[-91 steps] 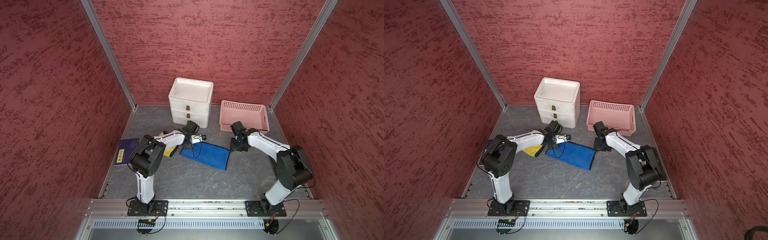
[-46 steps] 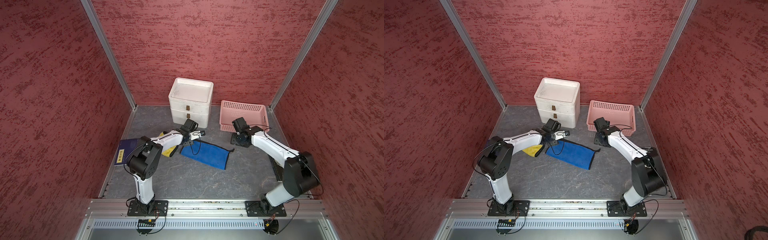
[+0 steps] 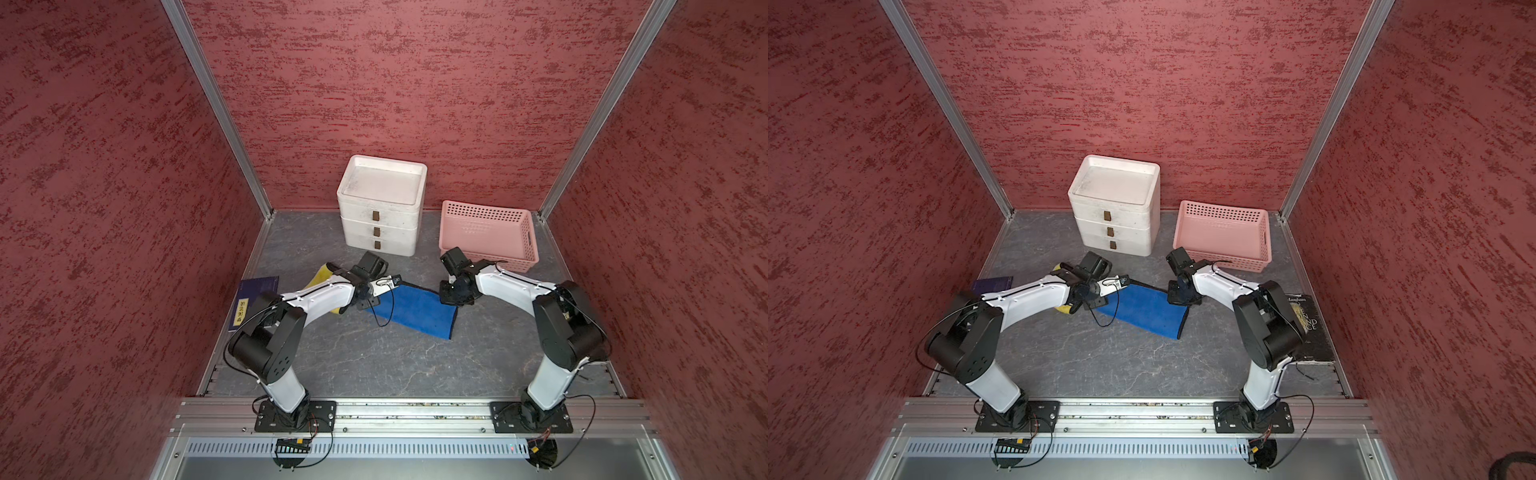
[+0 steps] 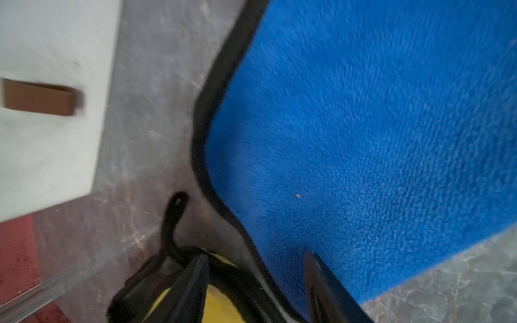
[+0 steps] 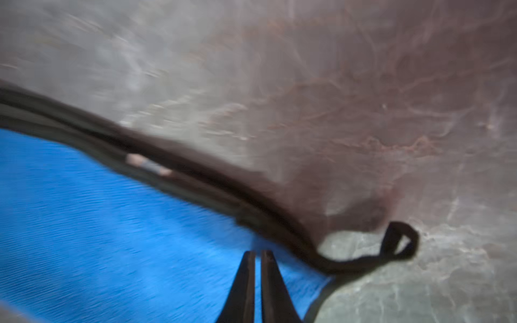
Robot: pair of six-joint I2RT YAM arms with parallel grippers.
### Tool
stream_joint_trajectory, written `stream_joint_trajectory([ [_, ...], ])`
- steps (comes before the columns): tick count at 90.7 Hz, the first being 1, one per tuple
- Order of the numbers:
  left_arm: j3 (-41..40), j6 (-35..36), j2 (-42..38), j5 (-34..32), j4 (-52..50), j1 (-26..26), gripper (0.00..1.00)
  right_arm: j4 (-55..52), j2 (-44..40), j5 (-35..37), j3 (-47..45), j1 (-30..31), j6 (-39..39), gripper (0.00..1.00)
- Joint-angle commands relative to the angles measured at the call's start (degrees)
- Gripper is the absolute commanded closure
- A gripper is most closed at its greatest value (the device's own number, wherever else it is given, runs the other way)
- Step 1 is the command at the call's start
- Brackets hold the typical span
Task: Fold the square dishcloth
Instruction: Adjust the cleaning item at the center of the board.
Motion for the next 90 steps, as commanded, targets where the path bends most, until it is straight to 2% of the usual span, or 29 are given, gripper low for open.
stream_joint_trajectory([
  [1,-1.1,-0.3,1.1,-2.5,4.4,-0.7,0.42,1.8,0.3,0.9,-2.3,-0.7,-0.5,0.94],
  [17,-1.3,4.3,5.8,-9.1,12.1,-3.6,0.42,1.7,-1.7,1.5,-8.1,-0.6,0.3,0.98],
  [28,2.6,5.8,9.8,-10.5,13.9,-4.5,0.4,2.8,-7.7,0.1,-16.5,2.4,3.0,0.99],
  [39,8.0,7.0,14.0,-10.8,15.3,-4.6,0.38,4.1,-15.7,-1.9,-25.0,10.6,9.7,1.0],
  [46,10.3,8.8,15.8,-10.7,17.2,-4.7,0.37,3.9,-20.1,-1.8,-28.5,18.2,16.0,1.0],
  [55,11.1,11.8,16.9,-10.1,21.6,-4.8,0.34,3.4,-25.7,-2.3,-30.9,26.5,23.2,1.0],
  [61,11.4,12.6,16.3,-8.8,23.0,-4.7,0.34,2.0,-29.0,-3.5,-30.5,29.1,25.2,1.0],
  [69,11.3,11.5,12.7,-5.3,19.4,-4.4,0.32,-2.2,-34.5,-3.7,-27.3,28.8,24.0,0.96],
  [76,9.1,10.6,6.9,-0.9,14.7,-3.8,0.3,-5.2,-36.6,-5.3,-21.7,25.1,19.4,0.94],
  [83,5.7,8.7,-1.3,4.2,9.0,-3.0,0.28,-5.2,-34.1,-8.2,-16.1,19.6,12.9,0.94],
  [90,2.7,5.7,-8.8,9.1,1.4,-3.5,0.27,-2.9,-27.8,-12.9,-10.3,15.0,7.9,0.95],
])
